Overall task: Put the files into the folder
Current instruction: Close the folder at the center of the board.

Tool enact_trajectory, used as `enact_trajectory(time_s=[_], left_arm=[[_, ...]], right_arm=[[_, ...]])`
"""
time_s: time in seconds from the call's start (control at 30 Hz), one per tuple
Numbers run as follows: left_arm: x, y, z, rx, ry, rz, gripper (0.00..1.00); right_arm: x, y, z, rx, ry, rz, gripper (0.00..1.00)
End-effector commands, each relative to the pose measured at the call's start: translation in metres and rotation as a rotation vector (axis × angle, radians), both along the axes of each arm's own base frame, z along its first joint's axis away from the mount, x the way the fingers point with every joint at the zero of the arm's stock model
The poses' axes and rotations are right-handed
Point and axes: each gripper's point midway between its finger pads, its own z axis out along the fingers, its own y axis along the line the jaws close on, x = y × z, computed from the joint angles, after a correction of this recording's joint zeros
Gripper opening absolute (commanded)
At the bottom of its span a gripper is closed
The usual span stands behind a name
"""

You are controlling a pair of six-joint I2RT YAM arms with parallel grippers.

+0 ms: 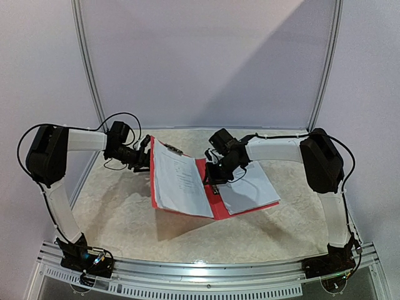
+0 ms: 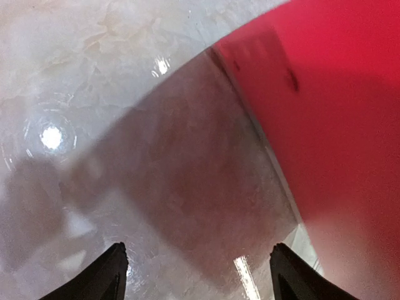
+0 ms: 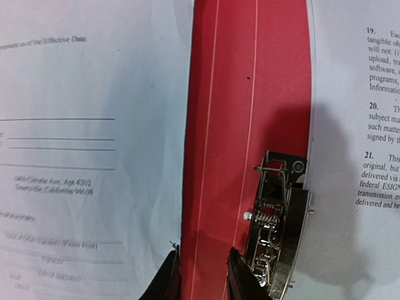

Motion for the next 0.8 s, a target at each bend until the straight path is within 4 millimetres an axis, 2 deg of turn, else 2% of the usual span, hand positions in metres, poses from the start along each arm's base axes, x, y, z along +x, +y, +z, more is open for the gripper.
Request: enact_trajectory(time_s=[0.0,0.07,0.13,0.2,0.3,0.37,0.43,0.47,0.53,0.6,0.67,0.77], left_arm=[[-0.01,0.003,-0.003,0.167,-0.056,-0.082,0.79],[-0.011,0.001,-0.002,0.182,-0.053,-0.096,0.79],[-0.011,-0.004,0.004,0.185,-0.063,-0.11,0.79],[-0.01,-0.007,0.011,0.188,-0.085,-0.119,0.79],[-0.009,-0.011,0.02,0.218,-0.122,-0.13,0.78],[-0.01,-0.017,0.027,0.226,-0.132,-0.144,0.79],[-0.012,-0.024,0.034,0.228,-0.147,-0.159,0.78],[-0.012,-0.028,0.039,0.233,-0.167,-0.173,0.78],[-0.013,-0.038,0.047,0.249,-0.218,-0.208,0.78],[-0.011,-0.053,0.056,0.257,-0.264,-0.242,0.79],[-0.005,-0.075,0.071,0.25,-0.319,-0.277,0.79],[0.001,-0.111,0.084,0.258,-0.374,-0.345,0.79]], right_arm=[[0.001,0.003,0.024,0.026,-0.013,0.034,0.26],[0.007,-0.003,0.042,0.023,-0.043,0.025,0.27],[0.017,-0.021,0.059,0.002,-0.075,-0.014,0.28],[0.031,-0.056,0.068,-0.047,-0.101,-0.091,0.28],[0.046,-0.13,0.069,-0.122,-0.098,-0.234,0.28],[0.049,-0.187,0.055,-0.236,-0.076,-0.324,0.25],[0.048,-0.245,0.032,-0.376,-0.026,-0.391,0.18],[0.045,-0.267,0.02,-0.421,0.009,-0.413,0.14],[0.037,-0.295,-0.008,-0.486,0.078,-0.428,0.11],[0.031,-0.298,-0.025,-0.489,0.117,-0.41,0.08],[0.027,-0.29,-0.037,-0.452,0.151,-0.382,0.07],[0.017,-0.272,-0.053,-0.357,0.206,-0.353,0.05]])
